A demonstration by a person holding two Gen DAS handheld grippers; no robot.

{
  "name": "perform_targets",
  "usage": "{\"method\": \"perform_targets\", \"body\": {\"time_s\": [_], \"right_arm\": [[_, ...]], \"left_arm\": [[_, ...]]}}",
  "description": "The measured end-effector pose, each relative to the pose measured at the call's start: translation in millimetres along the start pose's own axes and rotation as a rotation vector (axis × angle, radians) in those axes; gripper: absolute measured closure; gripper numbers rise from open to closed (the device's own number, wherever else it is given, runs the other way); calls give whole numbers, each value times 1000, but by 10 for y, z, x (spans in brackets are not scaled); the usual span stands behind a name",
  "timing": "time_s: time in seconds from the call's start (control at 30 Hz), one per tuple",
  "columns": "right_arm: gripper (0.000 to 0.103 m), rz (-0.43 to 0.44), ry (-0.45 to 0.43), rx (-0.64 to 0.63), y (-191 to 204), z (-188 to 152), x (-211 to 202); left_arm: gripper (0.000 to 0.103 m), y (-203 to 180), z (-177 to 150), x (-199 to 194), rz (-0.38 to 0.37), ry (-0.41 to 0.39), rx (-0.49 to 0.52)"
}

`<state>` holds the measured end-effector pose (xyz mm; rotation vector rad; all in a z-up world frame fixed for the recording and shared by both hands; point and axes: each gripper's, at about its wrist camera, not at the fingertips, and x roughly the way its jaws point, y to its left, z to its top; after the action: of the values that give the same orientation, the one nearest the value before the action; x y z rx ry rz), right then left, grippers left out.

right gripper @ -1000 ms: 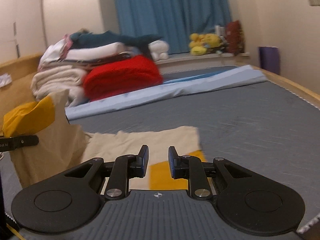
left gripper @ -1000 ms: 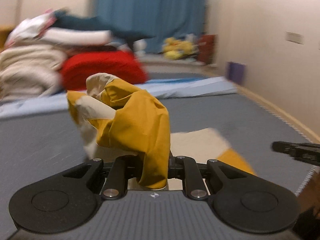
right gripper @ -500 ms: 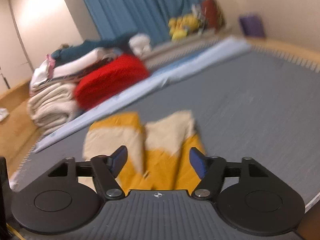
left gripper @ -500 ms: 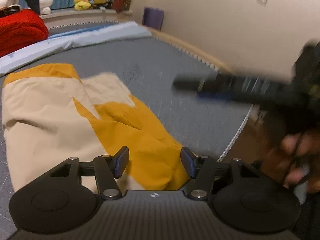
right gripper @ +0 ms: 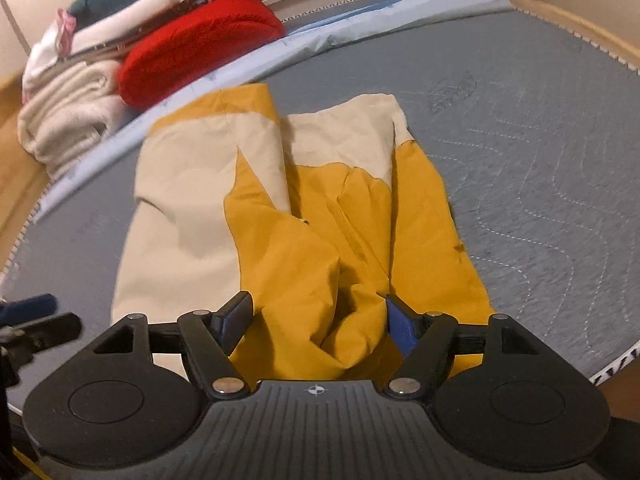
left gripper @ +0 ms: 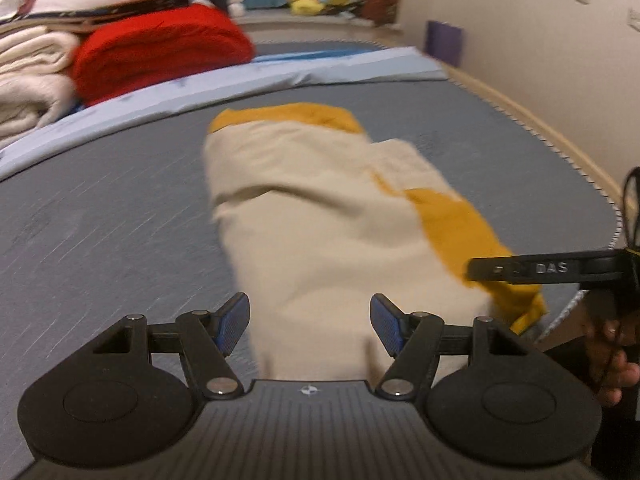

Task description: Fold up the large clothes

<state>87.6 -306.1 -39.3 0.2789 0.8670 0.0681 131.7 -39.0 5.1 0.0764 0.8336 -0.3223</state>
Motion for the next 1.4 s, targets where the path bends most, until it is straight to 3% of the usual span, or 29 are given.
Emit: {"method": "perform_targets", "body": {"time_s": [0.1, 0.2, 0.27, 0.37, 0.47, 0.53, 0.67, 0.77, 0.83, 0.9, 0.97, 1.13, 1.23, 1.3, 1.4], "right_arm": [[35, -36, -4, -27, 28, -36, 22], [48, -77, -7, -75, 65, -64, 25], [69, -81, -11, -104, 81, -73, 18], [88, -68, -23, -166, 154, -99, -20], [95, -60, -60, -246, 253, -109, -96], [97, -32, -135, -274, 286, -82, -232], [98, 72, -393, -300, 288, 20, -786], [99, 31, -527, -349, 231, -29, -1068], [99, -31, -485, -325, 76, -2, -1022], [99, -85, -282, -261, -188, 63, -705], [99, -140, -138, -199, -410, 44, -428], [101, -180, -125, -241, -516, 27, -357], [102, -204, -82, -216, -562, 21, -293], [103, -225, -12, -201, -570, 6, -172], [103, -231, 33, -203, -548, -27, -84]], "left_arm": [[31, 67, -31, -50, 27, 18, 12], [31, 98, -74, -93, 29, 19, 18], [31, 116, -74, -100, 24, 17, 14], [31, 113, -89, -108, 21, 15, 12], [31, 134, -91, -96, 6, 1, -6], [31, 170, -122, -71, -2, -14, -21], [31, 272, -147, -11, -3, -43, -92], [31, 313, -75, -66, -32, -111, -138], [31, 324, -33, -80, -59, -137, -164], [31, 307, 10, -46, -99, -130, -180], [31, 236, 34, 44, -118, -94, -174], [31, 50, 66, 214, -160, -25, -130], [28, -104, -113, 604, -106, 198, -9], [28, -121, -219, 758, -75, 301, -13], [28, -95, -149, 641, -93, 278, -8]]}}
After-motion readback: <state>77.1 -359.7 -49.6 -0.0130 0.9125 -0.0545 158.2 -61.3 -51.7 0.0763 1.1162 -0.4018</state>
